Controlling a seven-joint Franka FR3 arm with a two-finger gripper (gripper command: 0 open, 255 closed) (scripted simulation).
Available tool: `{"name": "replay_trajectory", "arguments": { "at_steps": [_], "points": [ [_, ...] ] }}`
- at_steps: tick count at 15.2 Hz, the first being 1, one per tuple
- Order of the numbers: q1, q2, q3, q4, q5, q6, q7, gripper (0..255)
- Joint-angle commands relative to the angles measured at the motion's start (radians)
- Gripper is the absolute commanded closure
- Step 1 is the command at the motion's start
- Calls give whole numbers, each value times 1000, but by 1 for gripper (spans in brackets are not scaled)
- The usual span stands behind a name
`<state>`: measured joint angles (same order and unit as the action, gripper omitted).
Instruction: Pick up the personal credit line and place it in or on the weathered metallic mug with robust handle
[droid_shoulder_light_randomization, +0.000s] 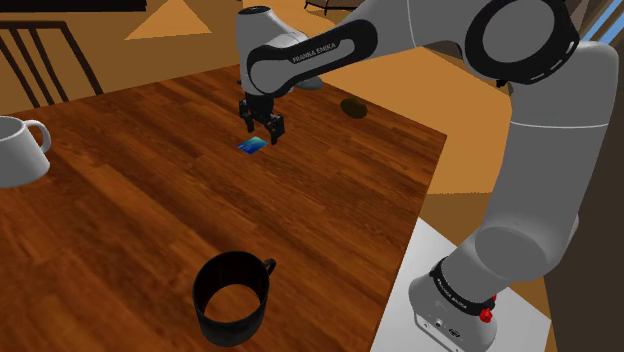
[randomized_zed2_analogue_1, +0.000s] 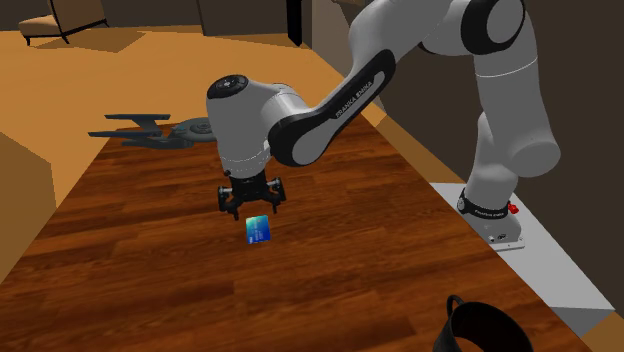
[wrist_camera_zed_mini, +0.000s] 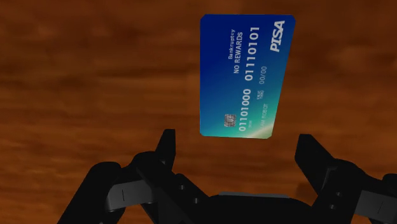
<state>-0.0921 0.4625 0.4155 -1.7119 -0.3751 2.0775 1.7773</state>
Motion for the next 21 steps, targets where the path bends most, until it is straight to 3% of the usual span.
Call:
{"name": "replay_trajectory", "arguments": {
  "at_steps": [1,2,3,12,21],
  "points": [
    [0,0,0,0,0,0,0,0],
    [0,0,0,0,0,0,0,0],
    [0,0,0,0,0,0,0,255],
    [0,0,0,0,0,0,0,255],
    [-6,-50,15,51,33,-94,-31,255]
  ]
}}
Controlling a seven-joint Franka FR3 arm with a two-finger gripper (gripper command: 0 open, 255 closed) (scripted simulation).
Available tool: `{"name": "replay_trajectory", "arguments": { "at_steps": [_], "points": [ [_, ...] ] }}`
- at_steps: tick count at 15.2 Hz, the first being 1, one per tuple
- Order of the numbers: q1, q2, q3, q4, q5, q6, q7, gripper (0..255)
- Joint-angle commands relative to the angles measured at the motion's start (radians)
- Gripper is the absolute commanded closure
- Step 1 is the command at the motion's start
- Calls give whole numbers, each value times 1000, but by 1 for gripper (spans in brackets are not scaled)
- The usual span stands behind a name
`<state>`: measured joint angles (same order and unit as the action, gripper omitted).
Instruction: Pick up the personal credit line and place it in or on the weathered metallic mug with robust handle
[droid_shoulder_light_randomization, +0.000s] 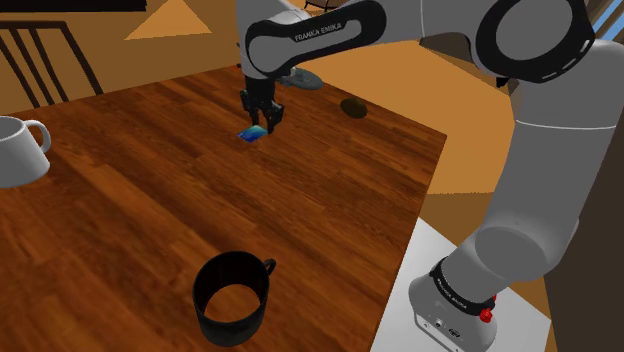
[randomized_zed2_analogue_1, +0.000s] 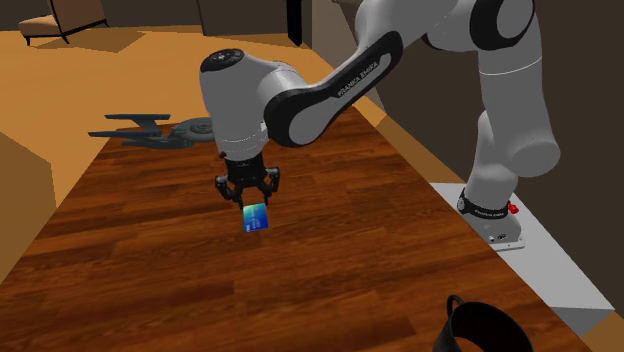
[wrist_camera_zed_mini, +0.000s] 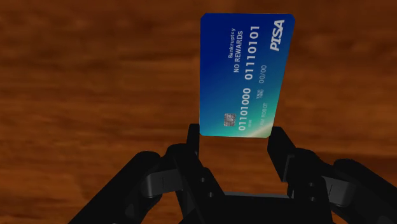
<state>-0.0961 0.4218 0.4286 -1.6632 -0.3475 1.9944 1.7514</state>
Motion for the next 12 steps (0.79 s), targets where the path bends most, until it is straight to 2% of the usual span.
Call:
{"name": "replay_trajectory", "arguments": {
  "at_steps": [1,12],
  "points": [
    [-3,-14,3,9,8,-22,-8,255],
    [-2,-53,15,103,36,-148,-40,255]
  ]
}}
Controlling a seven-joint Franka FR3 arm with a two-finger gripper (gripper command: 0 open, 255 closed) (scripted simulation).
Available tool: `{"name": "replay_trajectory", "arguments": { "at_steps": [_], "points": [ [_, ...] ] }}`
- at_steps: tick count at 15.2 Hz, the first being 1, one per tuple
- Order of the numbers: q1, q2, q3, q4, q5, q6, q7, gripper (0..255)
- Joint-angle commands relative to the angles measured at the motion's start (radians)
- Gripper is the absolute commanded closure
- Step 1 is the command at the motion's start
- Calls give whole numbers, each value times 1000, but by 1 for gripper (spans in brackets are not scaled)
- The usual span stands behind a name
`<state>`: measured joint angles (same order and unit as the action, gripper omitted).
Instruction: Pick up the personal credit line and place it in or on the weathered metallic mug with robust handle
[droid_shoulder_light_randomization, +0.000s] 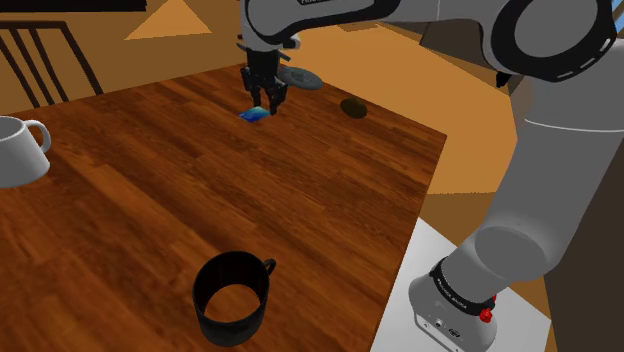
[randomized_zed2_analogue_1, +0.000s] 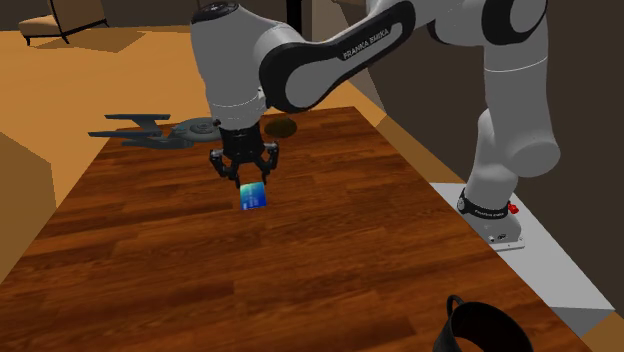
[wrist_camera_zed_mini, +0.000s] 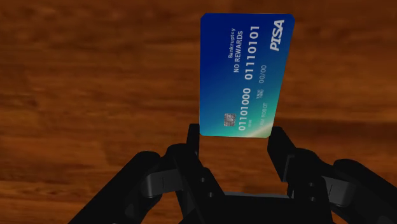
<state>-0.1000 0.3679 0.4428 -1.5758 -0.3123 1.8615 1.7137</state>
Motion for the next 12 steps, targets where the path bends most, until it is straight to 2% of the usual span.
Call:
{"name": "replay_trajectory", "arguments": {
  "at_steps": [1,12],
  "points": [
    [2,-1,1,26,3,-27,-5,255],
    [13,-11,7,152,14,-159,-30,255]
  ]
}}
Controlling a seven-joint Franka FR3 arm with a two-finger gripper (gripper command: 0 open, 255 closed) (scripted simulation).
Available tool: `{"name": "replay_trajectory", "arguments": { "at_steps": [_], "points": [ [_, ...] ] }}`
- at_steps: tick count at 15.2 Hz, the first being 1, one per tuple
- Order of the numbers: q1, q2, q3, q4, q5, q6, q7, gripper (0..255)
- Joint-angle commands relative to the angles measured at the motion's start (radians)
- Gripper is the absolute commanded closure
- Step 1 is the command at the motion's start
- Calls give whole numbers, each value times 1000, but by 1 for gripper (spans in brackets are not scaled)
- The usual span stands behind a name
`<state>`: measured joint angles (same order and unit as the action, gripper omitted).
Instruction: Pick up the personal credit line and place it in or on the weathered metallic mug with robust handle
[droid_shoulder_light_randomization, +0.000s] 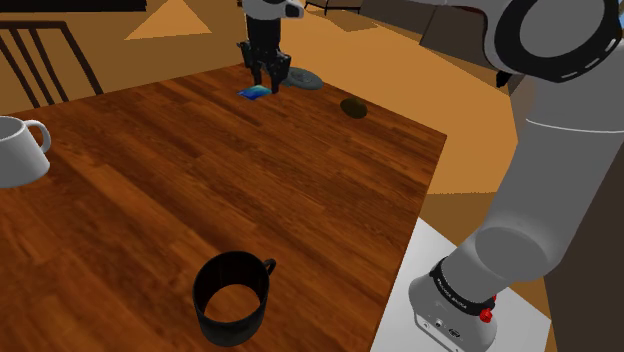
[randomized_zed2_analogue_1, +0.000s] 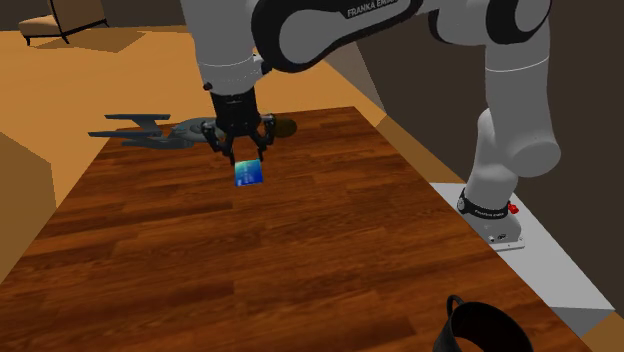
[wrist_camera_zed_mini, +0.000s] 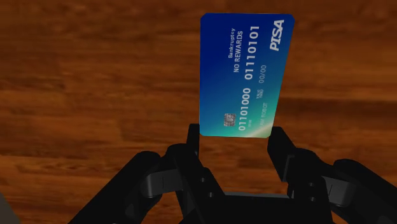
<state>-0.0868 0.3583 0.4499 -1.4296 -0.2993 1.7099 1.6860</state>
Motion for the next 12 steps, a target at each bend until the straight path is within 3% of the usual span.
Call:
{"name": "replay_trajectory", "arguments": {
  "at_steps": [1,12],
  "points": [
    [0,-33,7,-37,12,4,11,255],
    [44,-321,90,-380,141,69,146,255]
  ]
}}
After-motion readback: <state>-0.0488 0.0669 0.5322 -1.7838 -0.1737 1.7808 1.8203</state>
